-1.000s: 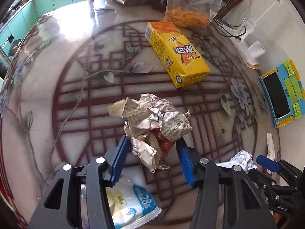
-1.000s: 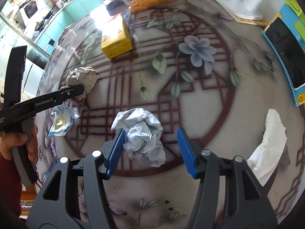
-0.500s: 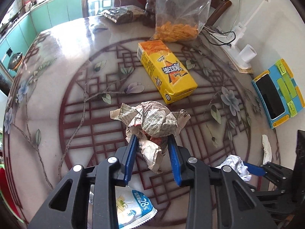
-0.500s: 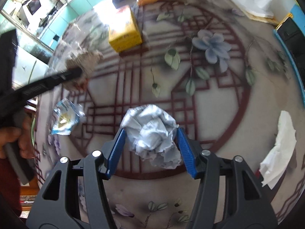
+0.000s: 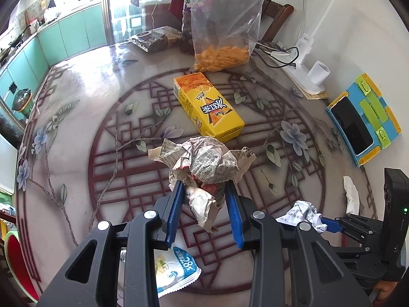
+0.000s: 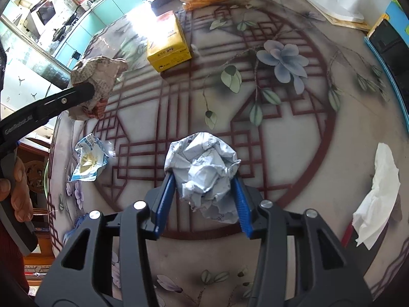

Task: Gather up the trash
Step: 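Carry the newspaper and foil ball over the red bucket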

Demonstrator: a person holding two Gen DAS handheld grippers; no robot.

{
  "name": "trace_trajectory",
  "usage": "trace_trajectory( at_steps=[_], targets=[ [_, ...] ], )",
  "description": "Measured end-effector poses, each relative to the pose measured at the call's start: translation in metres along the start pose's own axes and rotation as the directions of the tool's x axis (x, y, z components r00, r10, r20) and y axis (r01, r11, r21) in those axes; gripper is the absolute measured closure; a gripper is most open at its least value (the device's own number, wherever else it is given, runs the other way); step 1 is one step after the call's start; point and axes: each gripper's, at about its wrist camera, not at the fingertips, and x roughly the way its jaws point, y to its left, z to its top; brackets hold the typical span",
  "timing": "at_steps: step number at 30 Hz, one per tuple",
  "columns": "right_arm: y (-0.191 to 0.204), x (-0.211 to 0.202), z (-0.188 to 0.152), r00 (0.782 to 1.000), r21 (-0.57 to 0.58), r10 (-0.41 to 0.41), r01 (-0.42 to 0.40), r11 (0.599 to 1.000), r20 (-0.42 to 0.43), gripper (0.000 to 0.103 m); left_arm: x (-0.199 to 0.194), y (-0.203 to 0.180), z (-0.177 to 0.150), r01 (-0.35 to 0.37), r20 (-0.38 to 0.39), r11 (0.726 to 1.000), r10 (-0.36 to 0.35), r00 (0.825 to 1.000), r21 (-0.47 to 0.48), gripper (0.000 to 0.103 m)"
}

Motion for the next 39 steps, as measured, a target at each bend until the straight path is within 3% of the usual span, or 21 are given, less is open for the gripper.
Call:
trace_trajectory(
  at_steps=[5,8,13,16,18,21,28,39],
  targets=[
    [-0.009,-0.001,-0.001,1.000,0.066,0.022,-0.022,0.998,-0.004,0.053,-0.014,-0.004,-0.008,0.005,0.019,1.000,-0.005,1.000,-0.006,0.071],
    [-0.008,-0.005,0.004,1.000,0.077,0.023,-0.024,0.997,0.015,0.042,-0.022,-0.002,-0.016,0.011,0.023,1.000,-0.010,1.000,-0.021,0.071],
    [0.000,-0.009,0.007,0.999,0.049,0.020,-0.022,0.999,0.028,0.042,-0.038,0.001,-0.037,0.018,0.018,0.999,-0.017,1.000,-0.033,0.071],
    [0.003,0.000,0.006,0.999,0.014,-0.040,0.040,0.999,0.016,0.046,-0.050,0.004,-0.051,0.014,0.030,0.999,-0.013,0.999,-0.047,0.071],
    [0.001,0.002,0.005,1.000,0.044,-0.011,0.011,0.999,0.018,0.054,-0.058,0.010,-0.059,0.018,0.040,0.997,-0.016,0.999,-0.070,0.071],
    [0.009,-0.010,0.004,0.999,0.035,-0.006,0.004,0.999,0.047,0.056,-0.073,0.023,-0.071,0.009,0.064,0.995,-0.003,0.998,-0.096,0.071],
    [0.051,-0.051,-0.001,0.990,-0.028,0.039,-0.036,0.999,0.138,0.056,-0.099,0.067,-0.096,-0.015,0.090,0.983,0.031,0.995,-0.182,0.071],
    [0.155,-0.064,-0.010,0.981,-0.173,0.119,-0.091,0.981,0.156,0.055,-0.145,0.146,-0.133,-0.066,0.127,0.961,0.104,0.986,-0.270,0.071]
  ],
)
